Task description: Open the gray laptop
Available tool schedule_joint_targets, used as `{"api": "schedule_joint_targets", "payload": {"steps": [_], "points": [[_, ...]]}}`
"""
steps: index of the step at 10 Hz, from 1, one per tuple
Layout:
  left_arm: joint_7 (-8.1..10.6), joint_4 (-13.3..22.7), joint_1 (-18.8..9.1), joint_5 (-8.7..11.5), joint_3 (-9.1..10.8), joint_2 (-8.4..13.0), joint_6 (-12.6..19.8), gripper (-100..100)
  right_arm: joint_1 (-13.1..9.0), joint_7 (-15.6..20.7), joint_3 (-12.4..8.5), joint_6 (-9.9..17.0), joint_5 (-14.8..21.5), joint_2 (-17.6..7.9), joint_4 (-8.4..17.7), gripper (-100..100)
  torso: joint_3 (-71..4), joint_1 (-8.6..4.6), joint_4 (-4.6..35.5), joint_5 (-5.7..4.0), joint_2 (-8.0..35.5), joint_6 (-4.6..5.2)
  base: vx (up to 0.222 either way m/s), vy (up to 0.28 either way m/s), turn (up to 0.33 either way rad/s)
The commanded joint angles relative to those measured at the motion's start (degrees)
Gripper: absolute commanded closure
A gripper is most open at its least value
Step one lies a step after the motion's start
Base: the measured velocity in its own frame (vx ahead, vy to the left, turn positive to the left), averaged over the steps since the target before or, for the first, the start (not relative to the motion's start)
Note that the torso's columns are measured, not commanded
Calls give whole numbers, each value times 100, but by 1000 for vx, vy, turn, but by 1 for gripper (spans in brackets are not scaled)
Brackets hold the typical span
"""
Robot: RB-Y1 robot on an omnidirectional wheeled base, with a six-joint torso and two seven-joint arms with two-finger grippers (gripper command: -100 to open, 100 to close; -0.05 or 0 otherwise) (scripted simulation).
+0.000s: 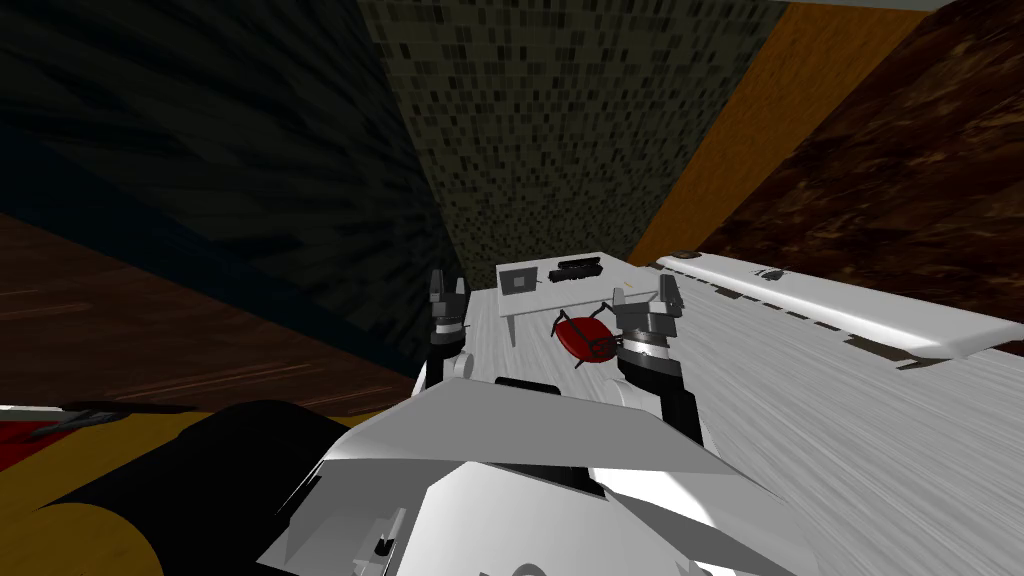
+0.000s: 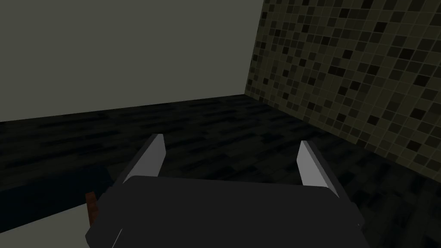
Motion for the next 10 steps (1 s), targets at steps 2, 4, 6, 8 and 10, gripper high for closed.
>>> {"api": "schedule_joint_targets", "payload": {"steps": [2,4,6,8,10], "points": [[0,0,0,0,0,0,0,0,0,0,0,0,0,0,0,0,-1200,0,600,0,597,0,0,0,0],[0,-1,0,0,0,0,0,0,0,0,0,0,0,0,-1,0,-2850,0,1424,0,1422,0,0,0,0],[0,-1,0,0,0,0,0,0,0,0,0,0,0,0,-1,0,-4536,0,2268,0,2269,0,0,0,0],[0,-2,0,0,0,0,-1,0,0,0,0,-1,0,0,-2,0,-6227,0,3114,0,3116,0,0,0,0],[13,78,-76,-26,23,236,66,-100,0,0,0,-1,0,0,-2,0,-7919,0,3960,0,3962,0,0,-8,-4]]}}
